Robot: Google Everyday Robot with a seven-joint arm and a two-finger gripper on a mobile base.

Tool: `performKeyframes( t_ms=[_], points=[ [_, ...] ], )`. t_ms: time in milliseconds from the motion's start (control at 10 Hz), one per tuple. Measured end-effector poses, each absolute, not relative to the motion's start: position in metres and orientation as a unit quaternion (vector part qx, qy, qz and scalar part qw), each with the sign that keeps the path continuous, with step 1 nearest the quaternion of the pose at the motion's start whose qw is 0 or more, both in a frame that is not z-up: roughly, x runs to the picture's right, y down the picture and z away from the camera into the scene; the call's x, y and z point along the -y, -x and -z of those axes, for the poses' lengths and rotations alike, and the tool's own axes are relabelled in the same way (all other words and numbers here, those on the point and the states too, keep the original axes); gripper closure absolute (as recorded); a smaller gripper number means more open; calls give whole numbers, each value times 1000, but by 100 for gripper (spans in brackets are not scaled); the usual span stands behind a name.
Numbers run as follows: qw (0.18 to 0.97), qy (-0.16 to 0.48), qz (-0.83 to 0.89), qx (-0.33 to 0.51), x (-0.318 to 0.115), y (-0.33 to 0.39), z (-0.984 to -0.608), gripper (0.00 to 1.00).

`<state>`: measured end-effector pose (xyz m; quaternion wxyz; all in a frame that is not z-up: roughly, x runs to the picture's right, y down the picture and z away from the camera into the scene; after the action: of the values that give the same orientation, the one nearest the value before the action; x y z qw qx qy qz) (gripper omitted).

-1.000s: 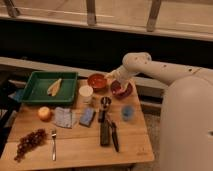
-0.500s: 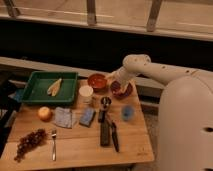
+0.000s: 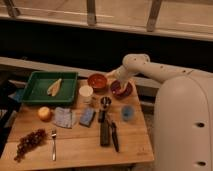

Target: Place pepper in purple bowl

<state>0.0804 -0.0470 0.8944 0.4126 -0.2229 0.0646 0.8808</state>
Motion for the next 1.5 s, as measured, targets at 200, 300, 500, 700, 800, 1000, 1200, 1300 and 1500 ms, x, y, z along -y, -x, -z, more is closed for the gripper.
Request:
performKeyframes(
  t_ms=[200, 300, 500, 700, 800, 1000, 1200, 1300, 1500],
  points=[
    [408, 230, -882, -61, 50, -83, -907, 20],
    [398, 236, -884, -63, 48, -86, -915, 20],
    [380, 241, -890, -74, 35, -92, -930, 20],
    [357, 242, -898, -86, 22, -102, -943, 20],
    [349, 242, -901, -88, 20, -106, -946, 20],
    [318, 241, -912, -91, 11, -119, -957, 20],
    [295, 242, -920, -91, 7, -127, -962, 20],
    [283, 244, -923, -90, 5, -130, -965, 20],
    [268, 250, -926, -87, 2, -130, -968, 20]
  ],
)
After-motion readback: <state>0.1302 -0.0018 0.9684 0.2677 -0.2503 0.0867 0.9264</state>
